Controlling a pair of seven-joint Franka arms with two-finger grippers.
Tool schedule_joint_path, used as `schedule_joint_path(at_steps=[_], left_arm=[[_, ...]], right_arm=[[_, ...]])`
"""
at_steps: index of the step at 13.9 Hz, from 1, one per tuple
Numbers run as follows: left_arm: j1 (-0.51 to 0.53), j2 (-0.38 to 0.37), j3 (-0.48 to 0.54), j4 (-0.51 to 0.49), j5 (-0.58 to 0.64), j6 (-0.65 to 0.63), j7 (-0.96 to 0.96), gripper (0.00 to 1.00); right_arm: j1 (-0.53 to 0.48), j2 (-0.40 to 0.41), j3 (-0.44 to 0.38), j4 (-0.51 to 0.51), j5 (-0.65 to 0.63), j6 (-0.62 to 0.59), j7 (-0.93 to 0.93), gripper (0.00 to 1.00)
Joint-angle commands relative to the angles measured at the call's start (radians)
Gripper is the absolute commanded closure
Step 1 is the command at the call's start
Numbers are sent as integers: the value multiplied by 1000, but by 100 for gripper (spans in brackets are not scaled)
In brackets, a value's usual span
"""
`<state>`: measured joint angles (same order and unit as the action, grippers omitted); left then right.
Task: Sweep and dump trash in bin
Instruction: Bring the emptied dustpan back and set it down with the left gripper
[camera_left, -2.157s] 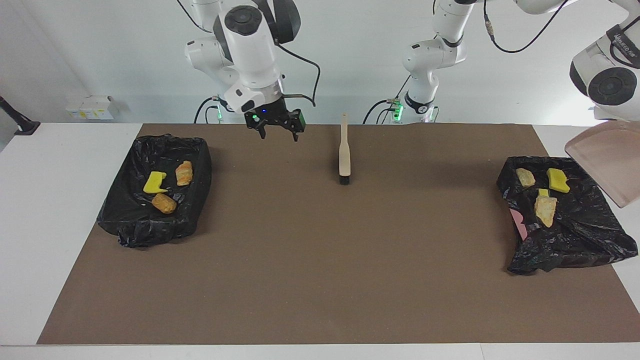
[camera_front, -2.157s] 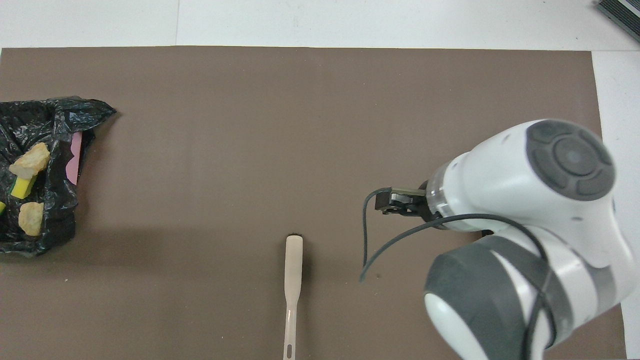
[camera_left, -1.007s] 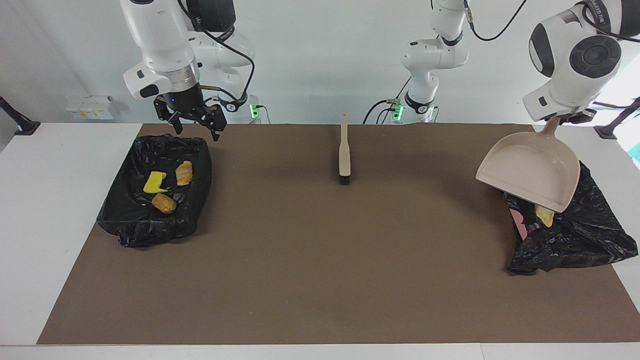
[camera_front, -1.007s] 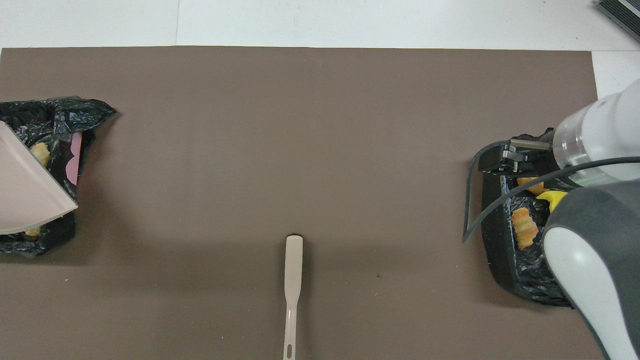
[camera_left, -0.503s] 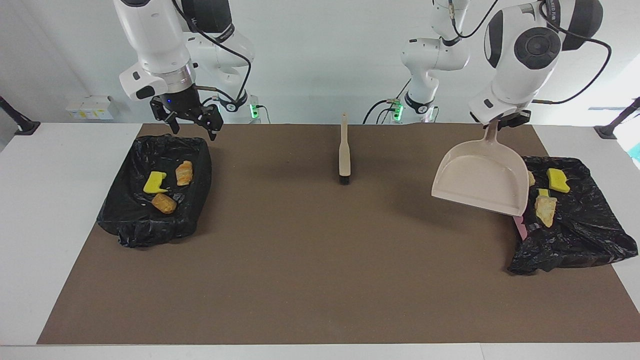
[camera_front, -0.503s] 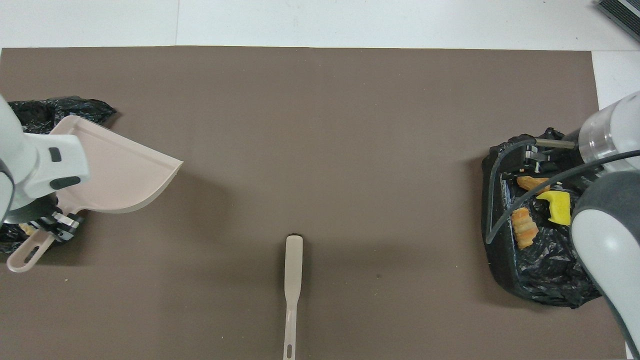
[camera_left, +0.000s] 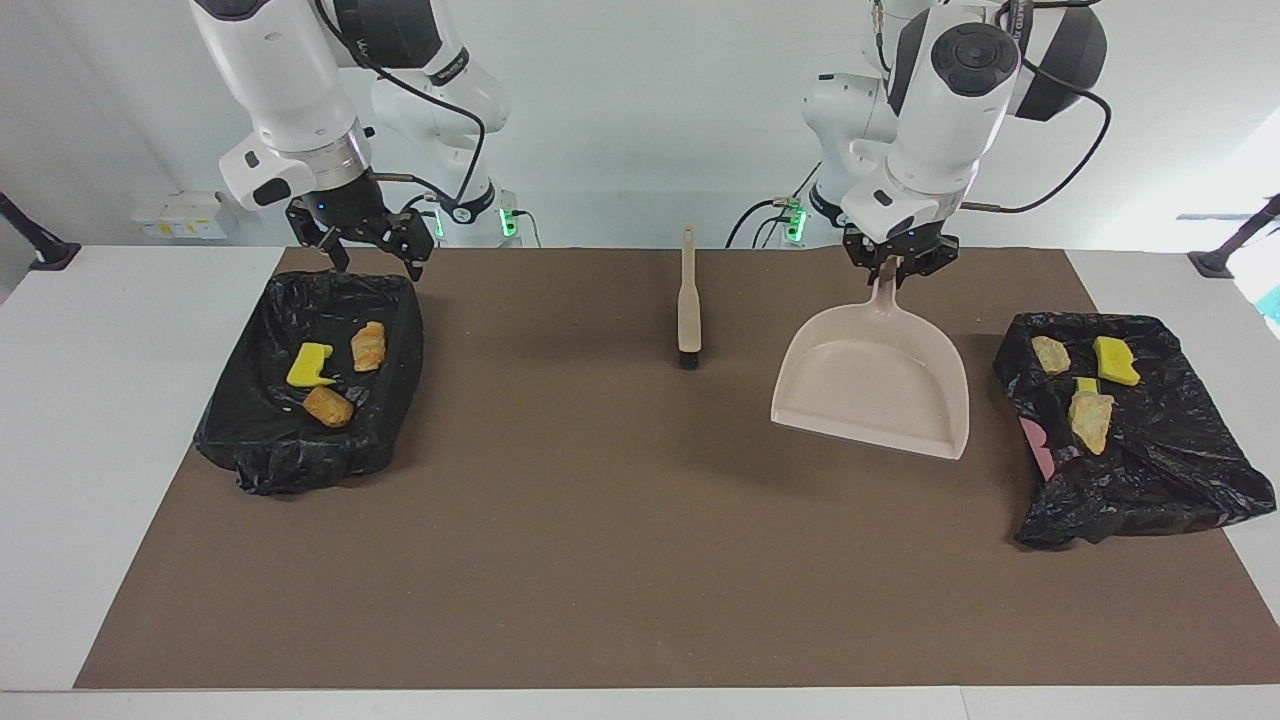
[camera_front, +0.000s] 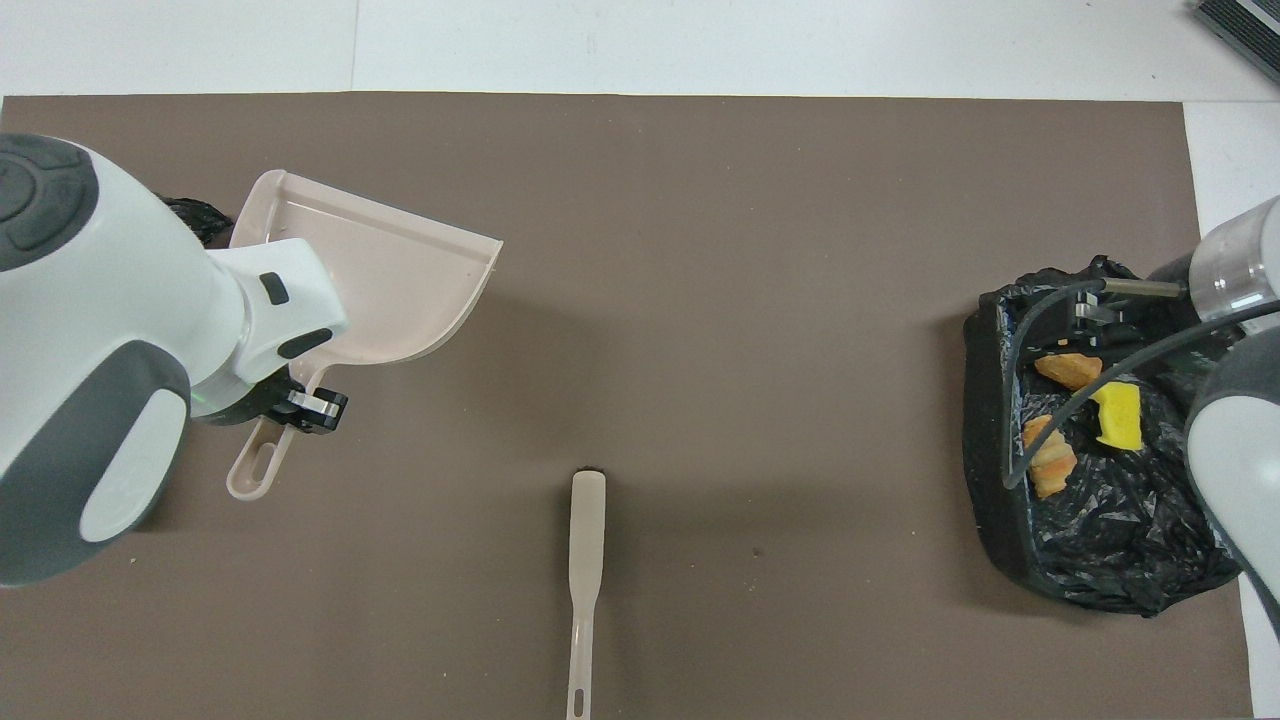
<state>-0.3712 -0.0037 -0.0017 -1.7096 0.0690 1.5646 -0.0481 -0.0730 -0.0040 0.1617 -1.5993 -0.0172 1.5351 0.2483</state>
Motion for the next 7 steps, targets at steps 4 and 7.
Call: schedule_joint_path(at_steps=[4,7], left_arm=[[-121,128,19,4,-61,202,-182,100],[-195,240,20,18,-81,313,-314,100]], right_arm=[[-16,-19,7,-16,10,2,-27,0],[-17,-17,7,-16,8,2,-37,0]])
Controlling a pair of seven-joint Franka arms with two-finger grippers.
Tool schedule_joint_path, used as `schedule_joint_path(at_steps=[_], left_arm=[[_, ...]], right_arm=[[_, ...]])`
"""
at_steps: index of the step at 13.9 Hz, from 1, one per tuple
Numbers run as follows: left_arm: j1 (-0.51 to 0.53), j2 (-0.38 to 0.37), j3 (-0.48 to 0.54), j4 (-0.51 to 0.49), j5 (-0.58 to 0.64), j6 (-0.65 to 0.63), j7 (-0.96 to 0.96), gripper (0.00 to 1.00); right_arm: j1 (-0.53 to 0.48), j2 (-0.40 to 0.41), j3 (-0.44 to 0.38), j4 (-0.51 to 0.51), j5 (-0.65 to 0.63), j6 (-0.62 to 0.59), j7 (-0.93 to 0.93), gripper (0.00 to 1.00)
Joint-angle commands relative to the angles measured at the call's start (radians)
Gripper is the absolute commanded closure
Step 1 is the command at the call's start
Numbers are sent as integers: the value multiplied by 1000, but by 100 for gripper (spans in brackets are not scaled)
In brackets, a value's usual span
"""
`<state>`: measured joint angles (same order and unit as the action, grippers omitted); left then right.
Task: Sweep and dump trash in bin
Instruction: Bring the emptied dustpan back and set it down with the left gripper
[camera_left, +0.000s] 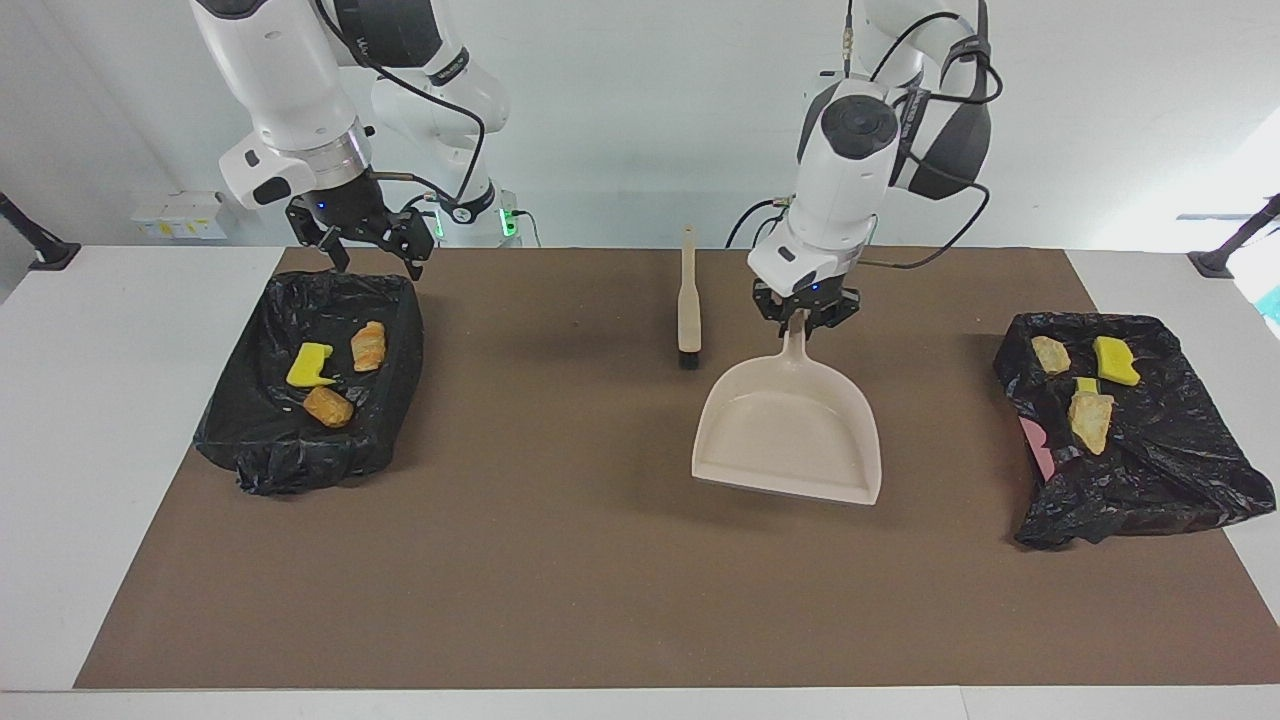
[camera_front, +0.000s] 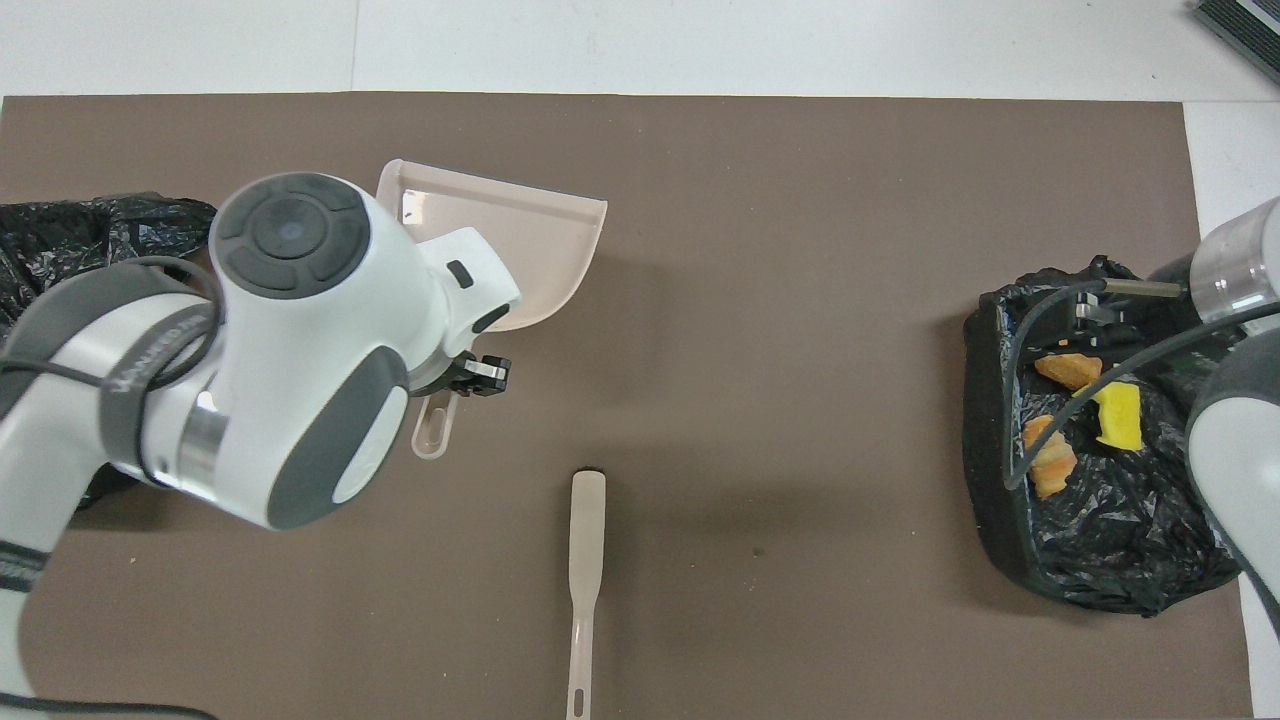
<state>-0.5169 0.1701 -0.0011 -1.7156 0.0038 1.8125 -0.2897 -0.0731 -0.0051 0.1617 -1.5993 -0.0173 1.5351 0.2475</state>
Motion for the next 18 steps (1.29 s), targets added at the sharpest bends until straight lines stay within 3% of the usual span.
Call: schedule_joint_path(at_steps=[1,8,9,10,13,18], left_arm=[[-61,87,18,21,-19,85,-77,100],[-138,203,21,25,-13,183,-166,100],[-135,200,21,24,-14,191,-158,79],[-121,201,20,24,-13,198,-145,1],[-112,166,32,17,-19,188,-154,0],[3,106,35,28,-21,205,-146,0]], right_arm=[[-17,-16,7,-16,8,2,-31,0],[-17,-18,7,-16,10,2,-28,0],[-17,-18,7,-16,10,2,-28,0],[-17,-18,7,-16,10,2,-28,0],[-17,-18,7,-16,10,2,-28,0],[-17,-18,7,-16,10,2,-28,0]])
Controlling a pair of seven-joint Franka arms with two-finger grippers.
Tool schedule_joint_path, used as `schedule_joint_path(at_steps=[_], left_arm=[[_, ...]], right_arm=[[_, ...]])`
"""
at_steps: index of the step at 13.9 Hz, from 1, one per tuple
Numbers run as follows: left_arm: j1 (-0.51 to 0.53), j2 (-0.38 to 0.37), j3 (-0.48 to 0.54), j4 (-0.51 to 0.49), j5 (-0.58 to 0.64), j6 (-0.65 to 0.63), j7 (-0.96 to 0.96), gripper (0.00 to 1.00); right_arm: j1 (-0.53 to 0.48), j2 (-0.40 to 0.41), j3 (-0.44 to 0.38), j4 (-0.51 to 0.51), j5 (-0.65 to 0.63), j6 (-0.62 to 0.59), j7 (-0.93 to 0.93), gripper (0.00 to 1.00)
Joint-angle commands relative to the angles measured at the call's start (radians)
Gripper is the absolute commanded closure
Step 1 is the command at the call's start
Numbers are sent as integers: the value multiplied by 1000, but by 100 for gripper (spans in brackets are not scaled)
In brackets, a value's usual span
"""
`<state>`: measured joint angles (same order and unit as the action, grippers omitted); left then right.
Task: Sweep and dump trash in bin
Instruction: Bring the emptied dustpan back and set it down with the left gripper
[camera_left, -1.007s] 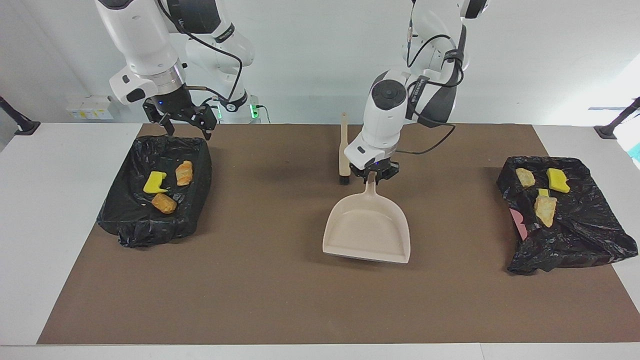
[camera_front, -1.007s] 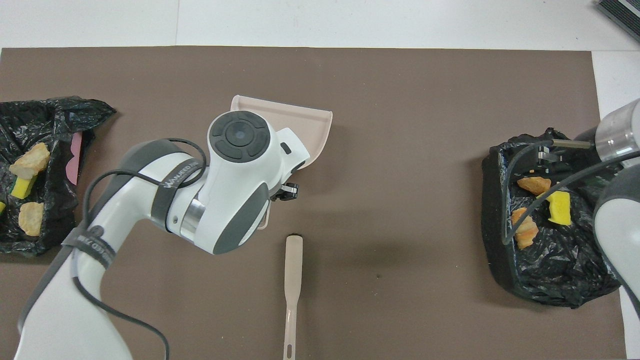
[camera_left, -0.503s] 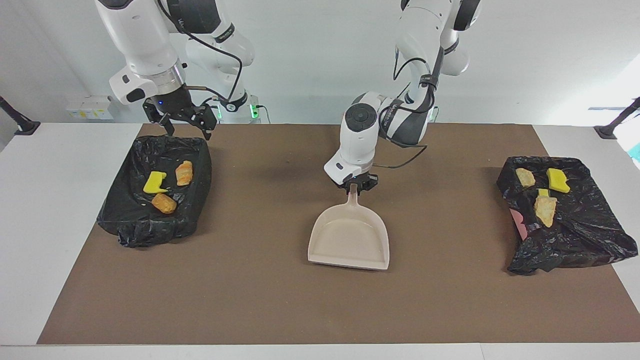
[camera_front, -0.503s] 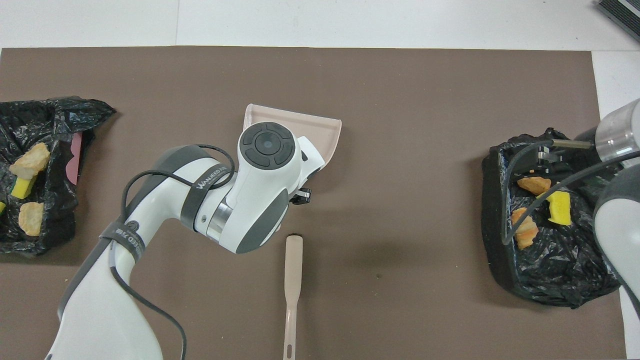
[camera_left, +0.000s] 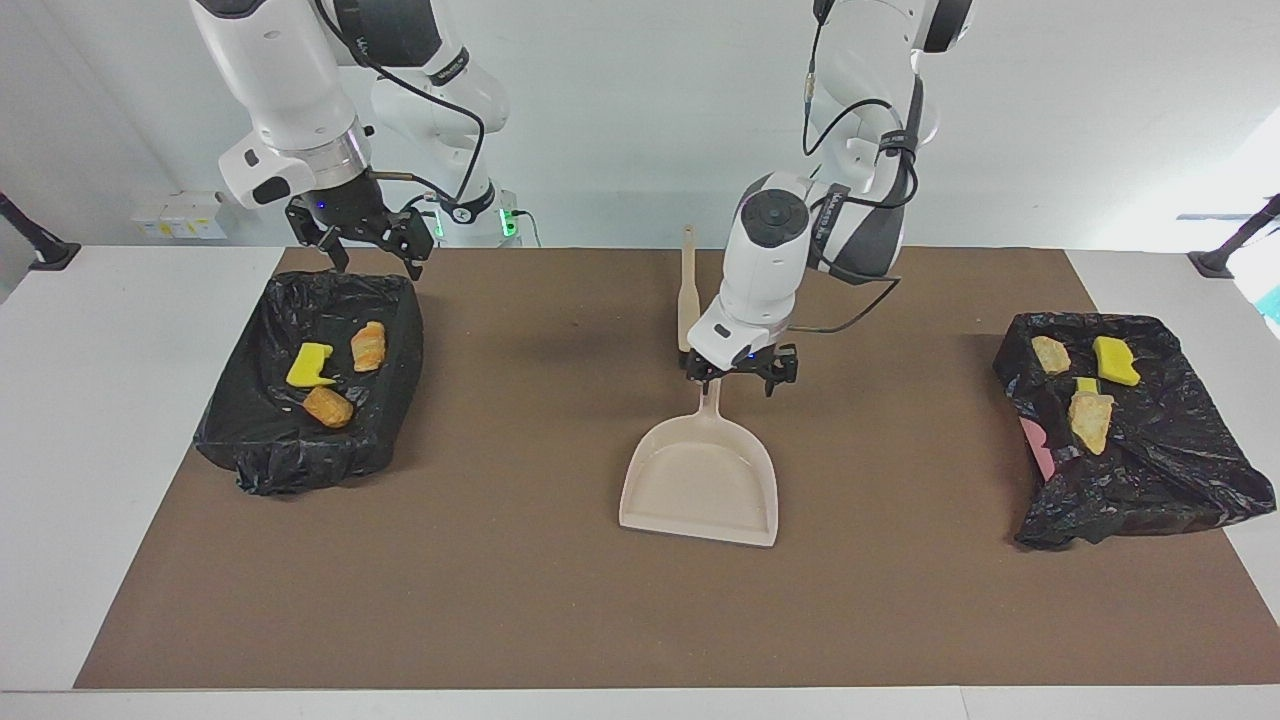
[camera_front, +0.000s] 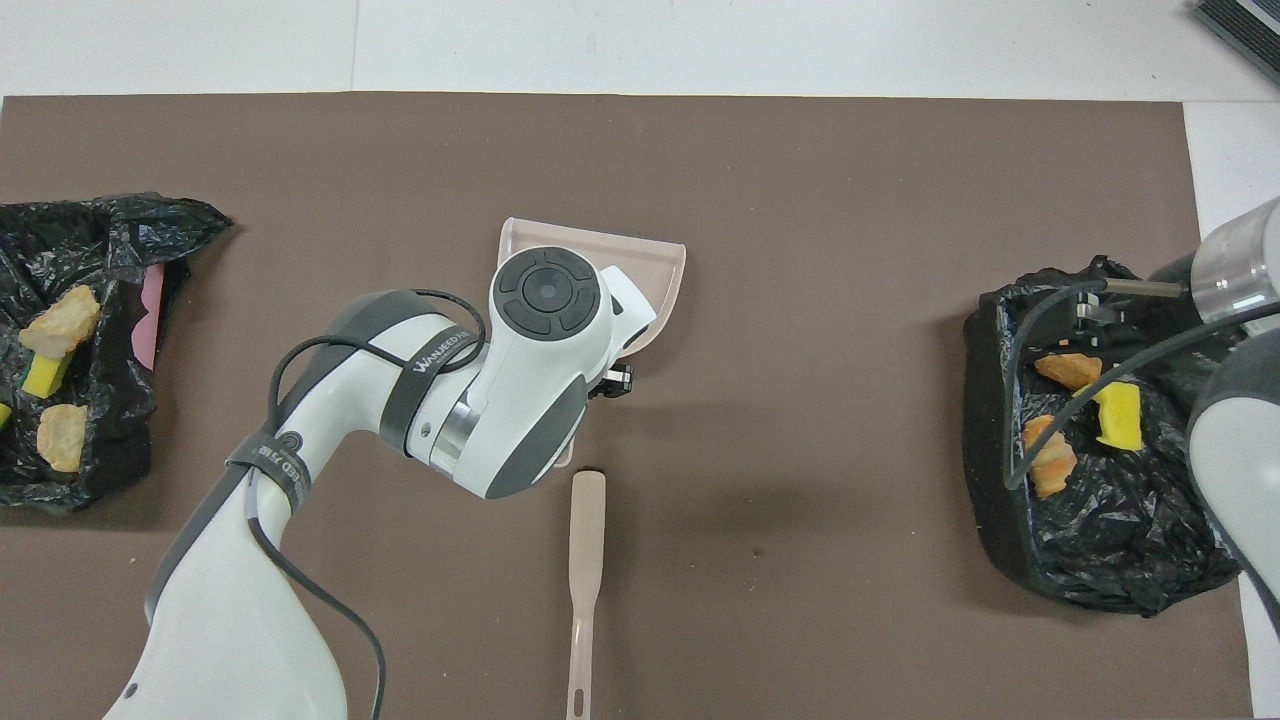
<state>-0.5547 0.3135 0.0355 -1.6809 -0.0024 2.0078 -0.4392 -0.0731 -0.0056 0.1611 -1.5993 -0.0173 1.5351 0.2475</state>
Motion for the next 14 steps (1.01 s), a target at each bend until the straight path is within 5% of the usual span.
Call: schedule_joint_path(at_steps=[1,14], left_arm=[[65,-53,-2,-3,-14,11,7,0],[376,-108,1,170,-76,-273,336,0]], right_arm=[[-16,-17,8,-16,10,2,-30,0],[-17,-17,8,-16,10,2,-30,0]])
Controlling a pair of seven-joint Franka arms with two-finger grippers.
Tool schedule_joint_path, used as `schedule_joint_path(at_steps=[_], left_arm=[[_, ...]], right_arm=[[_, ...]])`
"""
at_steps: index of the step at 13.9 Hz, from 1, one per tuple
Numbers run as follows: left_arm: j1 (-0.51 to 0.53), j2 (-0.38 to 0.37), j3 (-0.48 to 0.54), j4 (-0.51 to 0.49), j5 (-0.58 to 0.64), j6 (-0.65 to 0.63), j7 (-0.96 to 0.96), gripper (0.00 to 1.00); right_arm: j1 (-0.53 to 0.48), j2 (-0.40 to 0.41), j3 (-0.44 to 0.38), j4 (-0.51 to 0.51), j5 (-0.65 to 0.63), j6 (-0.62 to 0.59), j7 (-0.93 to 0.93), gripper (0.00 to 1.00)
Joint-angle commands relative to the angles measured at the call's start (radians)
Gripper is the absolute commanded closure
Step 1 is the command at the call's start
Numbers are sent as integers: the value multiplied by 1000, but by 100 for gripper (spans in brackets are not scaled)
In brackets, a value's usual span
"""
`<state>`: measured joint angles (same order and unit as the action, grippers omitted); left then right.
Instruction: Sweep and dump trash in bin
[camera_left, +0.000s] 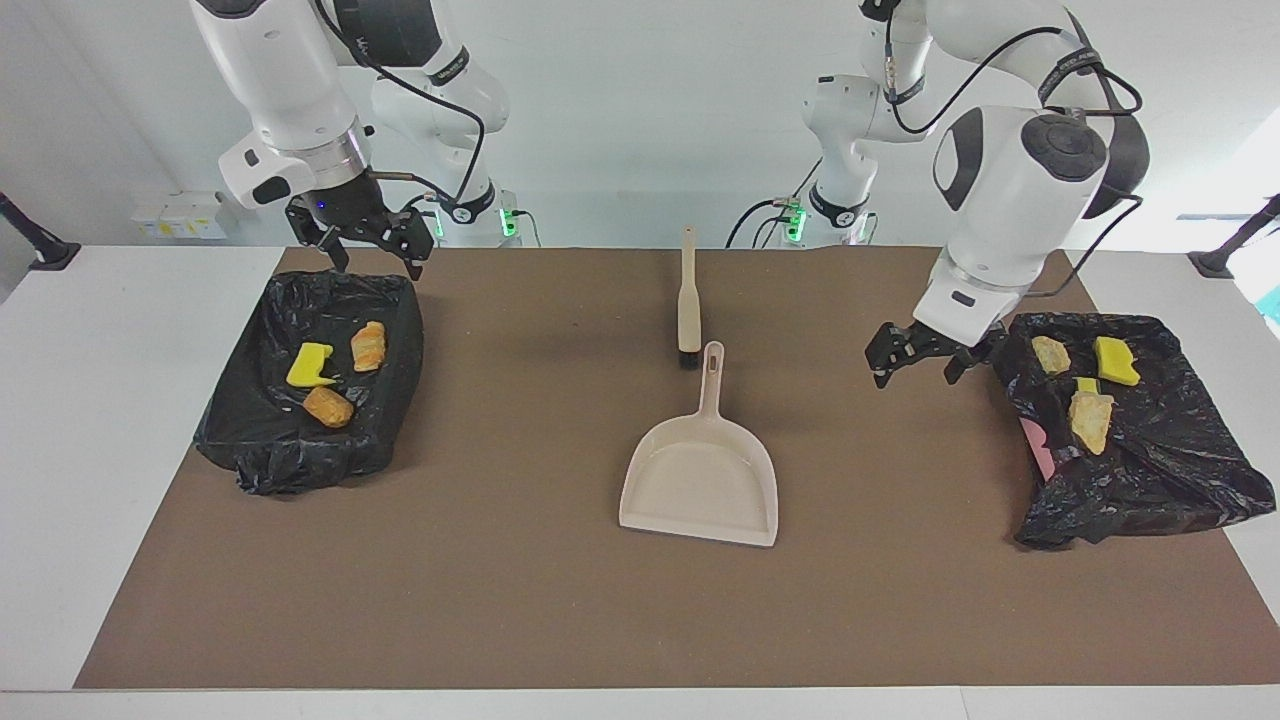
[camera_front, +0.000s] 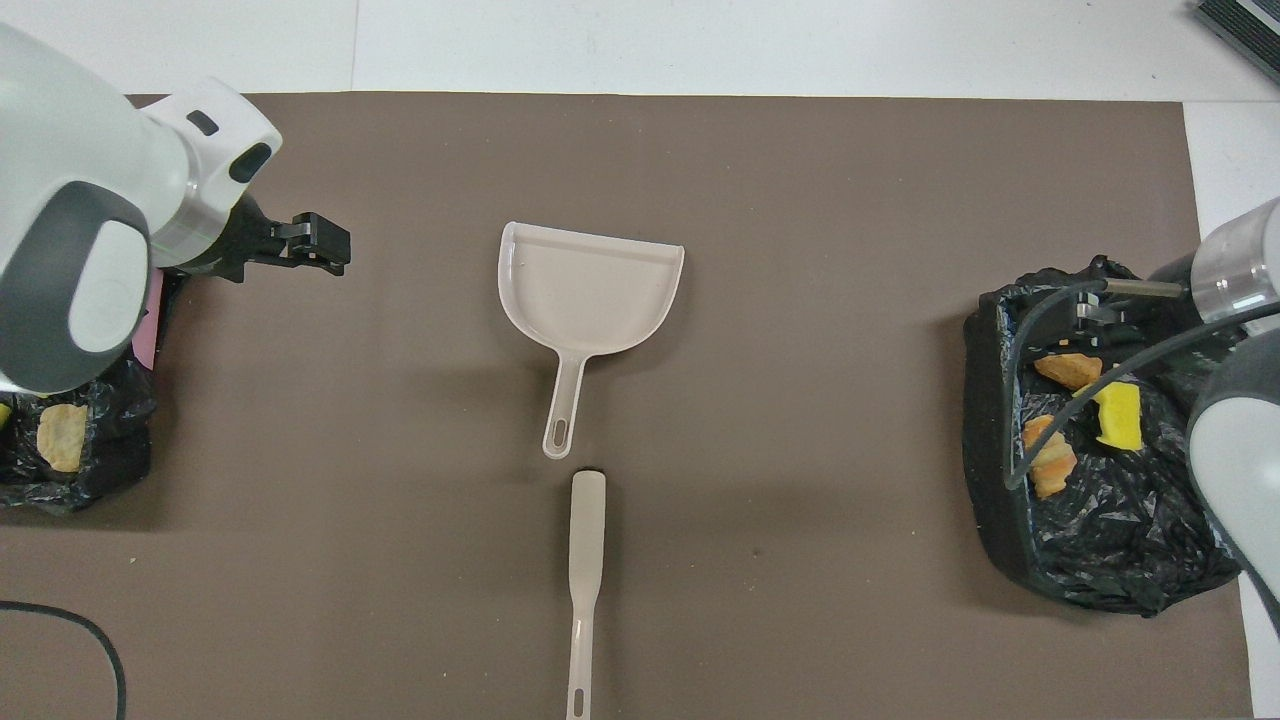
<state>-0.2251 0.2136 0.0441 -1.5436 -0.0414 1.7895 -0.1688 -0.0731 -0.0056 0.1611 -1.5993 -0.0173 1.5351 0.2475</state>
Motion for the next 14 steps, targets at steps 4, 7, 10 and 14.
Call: schedule_joint_path(at_steps=[4,7,10,14], left_arm=[[128,-34,-7,37,-43,-125,199,0],[136,-81,-4,36,-25,-115,213,0],[136,-131,8,4,-5,-114,216,0],[136,-186,10,-67,6,-102,276,0]], right_arm=[[-16,-17,8,-16,10,2,-30,0],[-17,-17,8,-16,10,2,-30,0],[-17,-17,8,-16,10,2,-31,0],[-16,-17,8,-16,10,2,-30,0]])
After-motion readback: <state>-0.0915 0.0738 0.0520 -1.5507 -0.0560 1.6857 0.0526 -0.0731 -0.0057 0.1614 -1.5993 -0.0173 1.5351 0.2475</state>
